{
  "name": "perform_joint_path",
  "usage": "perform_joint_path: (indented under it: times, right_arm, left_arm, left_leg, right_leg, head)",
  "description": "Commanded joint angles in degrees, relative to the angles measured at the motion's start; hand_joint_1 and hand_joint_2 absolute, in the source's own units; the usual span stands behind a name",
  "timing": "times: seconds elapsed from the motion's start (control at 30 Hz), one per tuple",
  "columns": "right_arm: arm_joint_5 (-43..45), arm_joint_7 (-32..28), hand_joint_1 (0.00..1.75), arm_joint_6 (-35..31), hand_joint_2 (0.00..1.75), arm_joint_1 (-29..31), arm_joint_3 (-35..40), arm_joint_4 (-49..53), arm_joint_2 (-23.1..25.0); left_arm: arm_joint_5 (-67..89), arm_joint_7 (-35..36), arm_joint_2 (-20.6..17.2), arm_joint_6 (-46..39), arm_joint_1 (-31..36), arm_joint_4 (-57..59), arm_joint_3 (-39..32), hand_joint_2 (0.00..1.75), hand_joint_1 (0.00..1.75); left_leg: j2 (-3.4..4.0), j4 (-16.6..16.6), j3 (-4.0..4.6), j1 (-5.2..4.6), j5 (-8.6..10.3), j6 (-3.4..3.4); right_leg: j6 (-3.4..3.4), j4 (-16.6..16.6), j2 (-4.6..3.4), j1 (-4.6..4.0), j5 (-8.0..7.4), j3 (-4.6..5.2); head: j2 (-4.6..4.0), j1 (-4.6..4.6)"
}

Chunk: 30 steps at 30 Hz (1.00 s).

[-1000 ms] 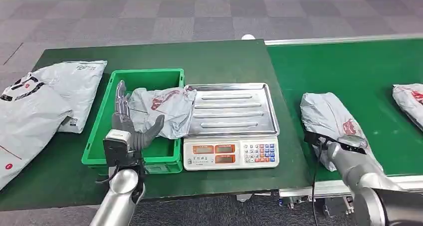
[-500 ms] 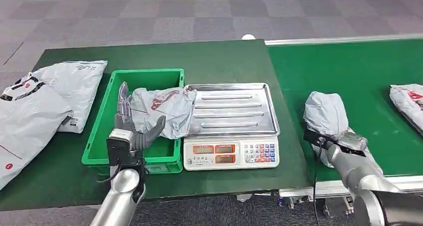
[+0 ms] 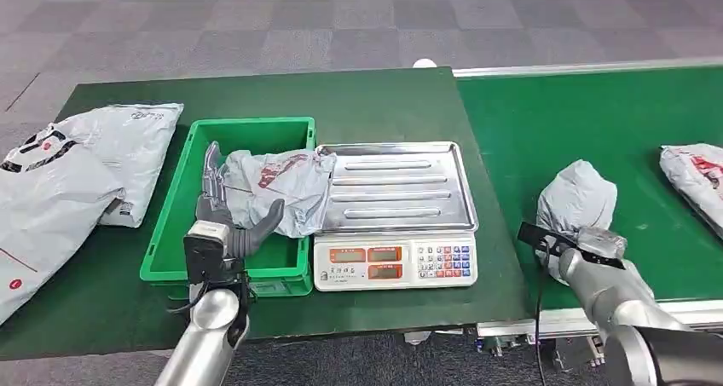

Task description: Moved the parcel from conveyor to table for the left to box.

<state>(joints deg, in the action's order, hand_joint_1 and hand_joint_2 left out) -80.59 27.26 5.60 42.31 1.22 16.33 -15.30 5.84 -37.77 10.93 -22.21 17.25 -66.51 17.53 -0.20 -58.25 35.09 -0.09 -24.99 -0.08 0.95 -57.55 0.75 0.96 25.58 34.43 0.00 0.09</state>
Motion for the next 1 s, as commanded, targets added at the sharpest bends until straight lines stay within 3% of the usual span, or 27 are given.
perform_joint_path:
  times: [0.03,0.53,0.57,0.6,0.63,0.67,0.7,0.73,0.77,0.8,0.83,0.87,0.97,1.0]
  right_arm:
    - [0.19,-0.15,1.75,0.49,0.00,0.06,0.51,-2.23,0.65]
    - [0.19,-0.15,1.75,0.49,0.00,0.06,0.51,-2.23,0.65]
    - [7.39,-7.35,1.75,-6.71,0.00,-7.14,-6.69,4.97,7.85]
    - [28.99,-28.95,1.75,-28.31,0.00,-16.15,-20.44,26.57,13.11]
    - [31.53,-57.71,1.75,-45.60,0.00,-19.24,-12.68,55.37,12.65]
    - [28.27,-47.28,1.75,-44.92,0.00,-21.23,-6.54,76.97,9.44]
    - [26.32,-41.33,1.75,-45.25,0.00,-21.88,-2.94,83.06,7.00]
    - [26.37,-40.93,1.75,-45.60,0.00,-21.90,-2.66,82.50,6.67]
    - [27.67,-44.89,1.75,-45.60,0.00,-21.72,-4.78,81.35,8.32]
    - [30.20,-53.21,1.75,-45.60,0.00,-21.33,-8.63,79.63,11.81]
    - [32.14,-59.08,1.75,-45.60,0.00,-21.04,-10.86,78.69,14.60]
    - [32.63,-63.01,1.75,-45.60,0.00,-20.47,-12.57,77.92,16.94]
    - [32.22,-65.14,1.75,-45.60,0.00,-19.77,-12.70,78.61,19.46]
    - [32.08,-65.14,1.75,-45.60,0.00,-19.52,-12.26,78.55,19.51]
  left_arm:
    - [-0.23,0.07,-1.81,-0.02,2.16,2.88,1.85,1.75,0.00]
    - [-0.23,0.07,-1.81,-0.02,2.16,2.88,1.85,1.75,0.00]
    - [0.07,-0.98,-1.27,-2.47,0.92,1.39,0.57,1.75,0.00]
    - [0.51,-0.79,-1.60,-2.44,-1.27,-1.65,0.42,1.75,0.00]
    - [1.36,-0.01,-2.08,-2.44,-2.89,-4.36,0.40,1.75,0.00]
    - [1.73,0.34,-2.28,-2.47,-3.56,-5.60,0.20,1.75,0.00]
    - [1.93,0.67,-2.38,-2.32,-3.84,-6.23,0.07,1.75,0.00]
    - [1.95,0.70,-2.38,-2.28,-3.80,-6.23,0.00,1.75,0.00]
    - [1.95,0.71,-2.27,-2.16,-3.68,-6.01,-0.12,1.75,0.00]
    - [2.35,0.65,-2.33,-2.37,-3.80,-6.13,-0.24,1.75,0.00]
    - [2.52,0.57,-2.51,-2.61,-4.24,-6.60,-0.47,1.75,0.00]
    - [2.53,0.54,-2.74,-2.59,-4.66,-7.08,-0.64,1.75,0.00]
    - [2.62,0.47,-3.10,-2.88,-5.75,-8.48,-1.27,1.75,0.00]
    - [2.84,0.52,-3.16,-3.11,-5.88,-8.78,-1.57,1.75,0.00]
  left_leg:
    - [0.02,0.11,-0.17,0.05,0.00,-0.05]
    - [-0.01,0.07,-0.13,0.04,-0.01,-0.04]
    - [0.00,0.15,-0.22,0.05,0.00,-0.05]
    - [-0.02,0.07,-0.13,0.04,0.00,-0.04]
    - [0.15,0.17,-0.30,0.16,-0.04,-0.08]
    - [0.46,0.17,-0.23,0.12,-0.07,-0.09]
    - [0.66,0.18,-0.11,0.05,-0.10,-0.10]
    - [-0.01,0.06,0.32,-0.07,0.04,-0.02]
    - [0.67,-0.05,0.14,0.18,-0.19,-0.14]
    - [0.22,-0.06,0.19,0.01,-0.21,-0.24]
    - [0.41,0.06,0.07,-0.15,-0.19,-0.26]
    - [-0.21,0.12,0.39,-0.35,0.15,-0.01]
    - [-0.40,0.14,0.29,-0.05,0.04,-0.24]
    - [-0.16,0.19,0.00,0.08,-0.08,-0.33]
  right_leg:
    - [-0.07,0.14,-0.05,-0.05,-0.02,-0.18]
    - [-0.05,0.10,-0.02,-0.04,-0.01,-0.16]
    - [-0.08,0.19,-0.05,-0.05,-0.03,-0.25]
    - [-0.06,0.09,-0.01,-0.04,-0.01,-0.16]
    - [-0.10,0.27,-0.19,-0.16,-0.06,-0.32]
    - [-0.10,0.22,-0.48,-0.12,-0.11,-0.14]
    - [-0.13,0.13,-0.69,-0.05,-0.12,0.00]
    - [-0.03,-0.21,-0.03,0.04,-0.02,0.12]
    - [-0.12,-0.25,-0.73,-0.21,-0.05,0.17]
    - [-0.21,-0.31,-0.27,-0.04,0.03,0.19]
    - [-0.25,-0.25,-0.47,0.15,0.04,0.38]
    - [-0.18,-0.29,0.22,0.32,0.12,0.63]
    - [-0.21,-0.22,0.40,-0.12,0.29,0.25]
    - [-0.30,-0.17,0.14,-0.18,0.34,0.07]
  head:
    - [0.00,0.00]
    - [0.00,0.00]
    - [0.00,0.00]
    - [-0.02,0.00]
    - [-0.02,0.00]
    - [0.00,0.00]
    - [0.00,0.02]
    - [-0.02,0.15]
    - [-0.02,0.35]
    - [-0.02,0.24]
    - [0.00,0.04]
    - [-0.02,0.09]
    - [-0.02,0.17]
    - [0.00,0.13]
